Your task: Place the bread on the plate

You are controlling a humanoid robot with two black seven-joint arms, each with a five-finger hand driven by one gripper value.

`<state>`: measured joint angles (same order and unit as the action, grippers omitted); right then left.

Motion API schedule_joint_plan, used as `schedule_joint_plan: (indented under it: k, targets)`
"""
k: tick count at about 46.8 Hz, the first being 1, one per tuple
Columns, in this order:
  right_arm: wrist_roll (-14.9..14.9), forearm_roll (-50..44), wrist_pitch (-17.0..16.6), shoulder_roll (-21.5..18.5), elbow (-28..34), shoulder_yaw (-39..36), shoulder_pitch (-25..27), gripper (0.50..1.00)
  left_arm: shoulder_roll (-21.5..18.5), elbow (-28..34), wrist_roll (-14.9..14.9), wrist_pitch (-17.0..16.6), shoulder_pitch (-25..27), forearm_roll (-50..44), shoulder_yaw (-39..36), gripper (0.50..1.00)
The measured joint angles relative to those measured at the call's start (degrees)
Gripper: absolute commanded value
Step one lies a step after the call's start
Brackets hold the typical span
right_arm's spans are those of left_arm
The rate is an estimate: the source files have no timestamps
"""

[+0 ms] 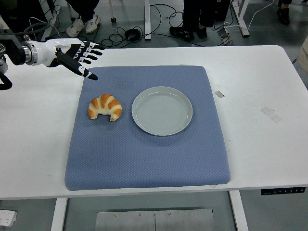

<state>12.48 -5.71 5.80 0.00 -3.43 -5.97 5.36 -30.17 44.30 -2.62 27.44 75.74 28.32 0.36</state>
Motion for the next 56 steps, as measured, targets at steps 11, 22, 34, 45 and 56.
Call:
schedule_joint_plan:
  k: [11,22,34,45,56]
  targets:
    - [0.0,0.0,0.0,0.0,0.0,0.0,0.0,1.0,-0.3,3.1,-0.1,0.3,1.1,8.8,0.0,0.975]
    - [0.0,0.0,0.0,0.0,0.0,0.0,0.0,1.0,-0.4,4.3,-0.1,0.3,3.0,10.4,0.1,0.975]
    - [0.0,0.0,0.0,0.0,0.0,0.0,0.0,1.0,-0.3,4.8,0.0,0.3,3.6,10.4,0.0,0.975]
    - [0.0,0.0,0.0,0.0,0.0,0.0,0.0,1.0,-0.2,4.8,0.0,0.2,3.6,10.7,0.1,0.971]
    - [0.0,0.0,0.0,0.0,0.0,0.0,0.0,1.0,-0.5,6.0,-0.1,0.2,3.5,14.2,0.1,0.971]
